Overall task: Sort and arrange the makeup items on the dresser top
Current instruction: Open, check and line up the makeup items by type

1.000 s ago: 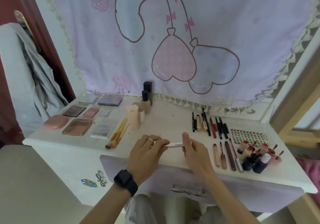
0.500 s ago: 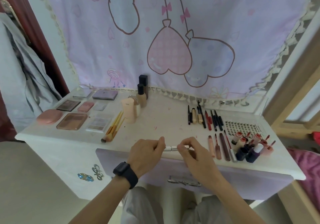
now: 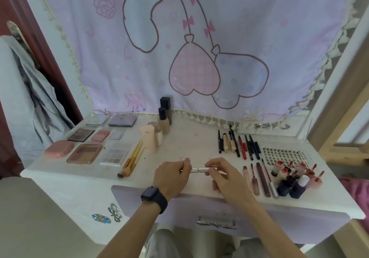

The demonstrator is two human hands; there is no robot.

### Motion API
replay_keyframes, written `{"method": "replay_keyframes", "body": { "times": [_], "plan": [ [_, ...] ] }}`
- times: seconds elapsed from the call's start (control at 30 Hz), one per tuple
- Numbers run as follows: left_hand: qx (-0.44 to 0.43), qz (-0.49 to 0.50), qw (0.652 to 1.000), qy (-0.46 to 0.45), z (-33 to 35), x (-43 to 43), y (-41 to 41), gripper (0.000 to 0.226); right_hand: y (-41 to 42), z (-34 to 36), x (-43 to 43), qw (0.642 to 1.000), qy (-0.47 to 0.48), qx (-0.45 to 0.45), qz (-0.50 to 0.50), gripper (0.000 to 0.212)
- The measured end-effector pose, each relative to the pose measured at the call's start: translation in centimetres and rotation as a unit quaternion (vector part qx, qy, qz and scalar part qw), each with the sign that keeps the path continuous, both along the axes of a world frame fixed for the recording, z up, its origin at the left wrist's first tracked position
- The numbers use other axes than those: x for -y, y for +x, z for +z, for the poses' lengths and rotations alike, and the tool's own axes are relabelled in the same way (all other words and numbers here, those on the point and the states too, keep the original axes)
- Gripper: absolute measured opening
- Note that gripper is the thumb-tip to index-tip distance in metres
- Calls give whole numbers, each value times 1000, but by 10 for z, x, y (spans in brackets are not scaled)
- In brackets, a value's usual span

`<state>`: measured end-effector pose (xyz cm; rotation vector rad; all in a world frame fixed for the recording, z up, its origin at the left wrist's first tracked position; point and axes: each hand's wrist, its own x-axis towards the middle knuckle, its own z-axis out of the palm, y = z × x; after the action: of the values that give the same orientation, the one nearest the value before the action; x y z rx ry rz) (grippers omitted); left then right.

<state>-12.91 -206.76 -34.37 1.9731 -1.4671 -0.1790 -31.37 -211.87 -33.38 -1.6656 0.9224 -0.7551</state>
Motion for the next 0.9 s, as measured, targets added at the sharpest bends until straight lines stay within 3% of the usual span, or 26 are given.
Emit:
{"method": "replay_keyframes", "body": {
  "times": [0.1, 0.2, 0.3, 0.47, 0.53, 0.6, 0.73, 0.8, 0.9],
  "plan": [
    [-15, 13, 1000, -1, -8, 3, 2, 57, 2, -3, 2, 1000, 23, 9, -10, 15],
    [-5, 13, 1000, -7, -12, 1, 2, 56, 3, -3, 4, 999, 29, -9, -22, 36],
    [0, 13, 1000, -20, -14, -2, 1, 59, 5, -7, 7, 999, 18, -19, -29, 38],
    [-7, 16, 1000, -25, -15, 0, 2, 60, 6, -17, 10, 999, 32, 10, -18, 6],
    [-16, 24, 999, -29, -15, 1, 2, 60, 5, -19, 11, 999, 43, 25, -13, 21],
    [-19, 28, 999, -27, -15, 0, 2, 59, 4, -15, 12, 998, 56, 20, -6, 20],
    [-18, 34, 999, -26, -14, -1, 0, 60, 7, -6, 11, 998, 57, -36, -1, 38],
    [-20, 35, 999, -25, -14, -1, 0, 60, 8, -8, 9, 998, 46, -42, -3, 33],
    [-12, 35, 999, -16, -13, -1, -1, 60, 6, -11, 10, 999, 46, -3, 6, 8]
  ]
}}
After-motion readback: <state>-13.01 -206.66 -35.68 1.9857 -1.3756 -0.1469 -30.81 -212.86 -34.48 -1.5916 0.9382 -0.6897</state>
